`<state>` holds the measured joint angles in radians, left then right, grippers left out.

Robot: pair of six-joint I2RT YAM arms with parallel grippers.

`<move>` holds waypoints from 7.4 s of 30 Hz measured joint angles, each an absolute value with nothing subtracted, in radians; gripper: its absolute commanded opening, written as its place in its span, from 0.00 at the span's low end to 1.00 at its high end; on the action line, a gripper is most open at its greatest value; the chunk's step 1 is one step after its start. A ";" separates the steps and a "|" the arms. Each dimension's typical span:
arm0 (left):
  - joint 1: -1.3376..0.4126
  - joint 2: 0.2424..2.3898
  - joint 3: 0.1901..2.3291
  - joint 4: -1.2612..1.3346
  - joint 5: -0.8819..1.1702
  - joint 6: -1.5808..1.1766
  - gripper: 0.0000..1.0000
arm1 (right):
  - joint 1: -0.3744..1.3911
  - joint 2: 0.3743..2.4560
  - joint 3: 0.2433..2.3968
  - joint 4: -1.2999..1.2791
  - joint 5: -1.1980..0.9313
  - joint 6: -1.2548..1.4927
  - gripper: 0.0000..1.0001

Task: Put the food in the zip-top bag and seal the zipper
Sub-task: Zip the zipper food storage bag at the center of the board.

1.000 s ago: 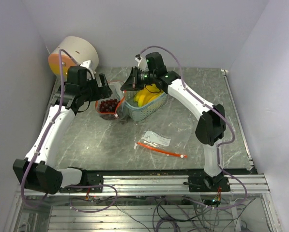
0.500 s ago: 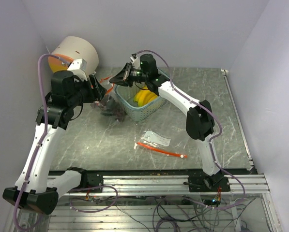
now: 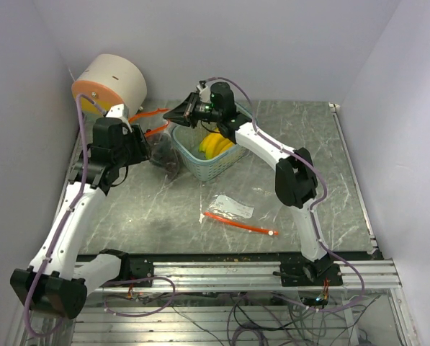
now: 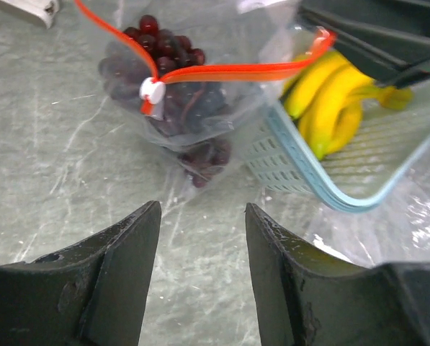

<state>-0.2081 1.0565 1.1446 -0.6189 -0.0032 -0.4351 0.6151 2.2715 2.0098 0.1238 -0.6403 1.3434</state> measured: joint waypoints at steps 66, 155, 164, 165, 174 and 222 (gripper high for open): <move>-0.192 1.021 1.065 -0.387 0.039 -0.079 0.07 | 0.536 2.204 2.144 -0.126 -0.911 0.779 0.89; -0.239 1.105 1.515 -0.441 0.710 -0.093 0.84 | 0.586 1.747 1.861 -0.121 -1.054 0.277 0.00; -0.239 1.060 1.415 -0.393 0.735 -0.072 0.87 | 0.580 1.736 1.870 -0.070 -1.120 0.377 0.00; -0.239 1.063 1.400 -0.380 0.744 -0.078 0.86 | 0.580 1.731 1.868 -0.053 -1.131 0.390 0.00; -0.239 1.099 1.346 -0.248 0.796 -0.164 0.71 | 0.580 1.684 1.813 0.096 -1.213 0.498 0.00; -0.238 1.111 1.133 -0.051 0.961 -0.397 0.07 | 0.569 1.682 1.711 0.176 -1.161 0.498 0.52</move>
